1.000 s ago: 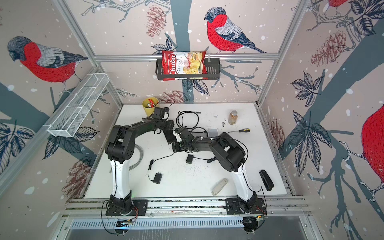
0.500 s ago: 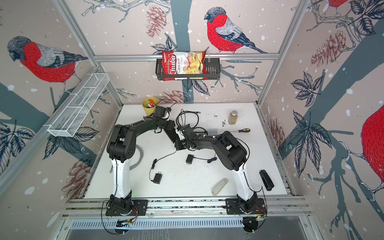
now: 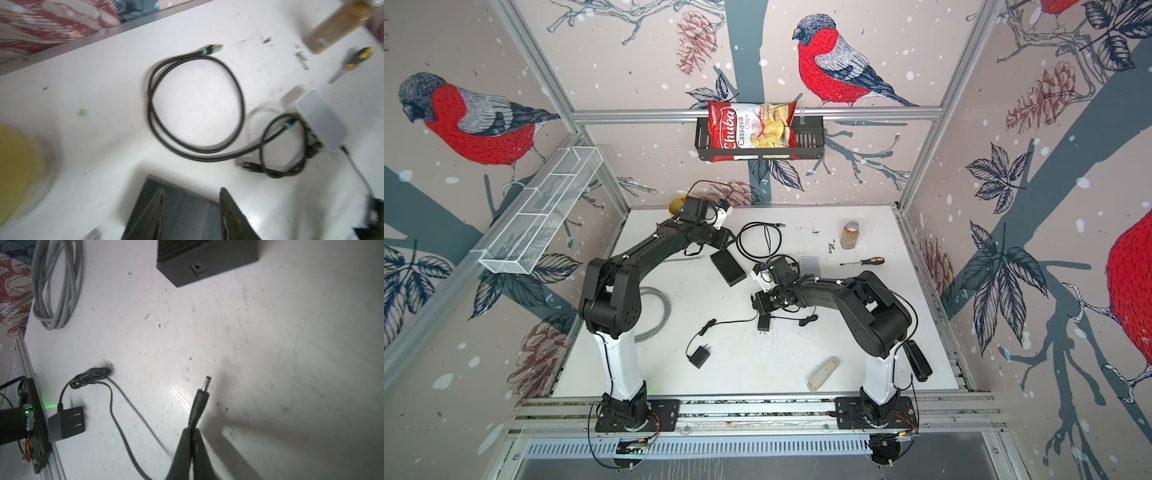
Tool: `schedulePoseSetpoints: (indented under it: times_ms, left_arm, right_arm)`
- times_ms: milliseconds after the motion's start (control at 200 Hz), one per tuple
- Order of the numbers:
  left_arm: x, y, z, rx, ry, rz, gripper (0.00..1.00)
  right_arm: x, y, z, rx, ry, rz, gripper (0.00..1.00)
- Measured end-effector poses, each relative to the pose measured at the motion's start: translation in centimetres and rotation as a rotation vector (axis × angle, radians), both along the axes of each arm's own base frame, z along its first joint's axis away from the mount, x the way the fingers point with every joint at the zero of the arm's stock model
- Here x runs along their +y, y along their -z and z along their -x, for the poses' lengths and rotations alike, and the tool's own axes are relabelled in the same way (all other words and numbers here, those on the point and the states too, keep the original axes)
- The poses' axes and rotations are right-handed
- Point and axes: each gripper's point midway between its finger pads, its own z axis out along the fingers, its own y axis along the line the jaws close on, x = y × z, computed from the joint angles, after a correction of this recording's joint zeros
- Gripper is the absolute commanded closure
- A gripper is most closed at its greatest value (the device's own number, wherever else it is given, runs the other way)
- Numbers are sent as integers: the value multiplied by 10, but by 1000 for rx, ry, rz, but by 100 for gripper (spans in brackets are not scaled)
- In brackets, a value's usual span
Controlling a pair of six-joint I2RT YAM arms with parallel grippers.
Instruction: Insert the plug into the switch port
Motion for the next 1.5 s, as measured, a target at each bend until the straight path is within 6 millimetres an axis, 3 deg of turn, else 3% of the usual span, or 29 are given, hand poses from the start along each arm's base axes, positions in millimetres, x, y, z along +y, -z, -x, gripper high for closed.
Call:
schedulePoseSetpoints:
  times_ms: [145,270,420,540,745,1086,1316,1501]
  left_arm:
    - [-13,24,47,197,37,103,50]
    - [-16,36,90,337,35,171,49]
    - [-23,31,112,378,59,218,47]
    - [-28,40,128,423,81,221,49]
    - [-31,44,132,437,90,226,62]
    - [-40,43,140,456,125,243,68]
    - [-40,43,141,455,128,241,80]
    - [-39,44,142,458,131,237,81]
  right_arm:
    - [8,-22,-3,-66,-62,-77,92]
    - [11,-29,-9,-104,-91,-104,92]
    - [17,-32,-12,-129,-119,-121,92]
    - [20,-35,-14,-143,-129,-132,92]
    - [22,-35,-15,-153,-144,-137,92]
    - [22,-36,-15,-158,-145,-137,92]
    - [22,-35,-15,-157,-144,-136,93]
    - [21,-35,-16,-159,-142,-133,93]
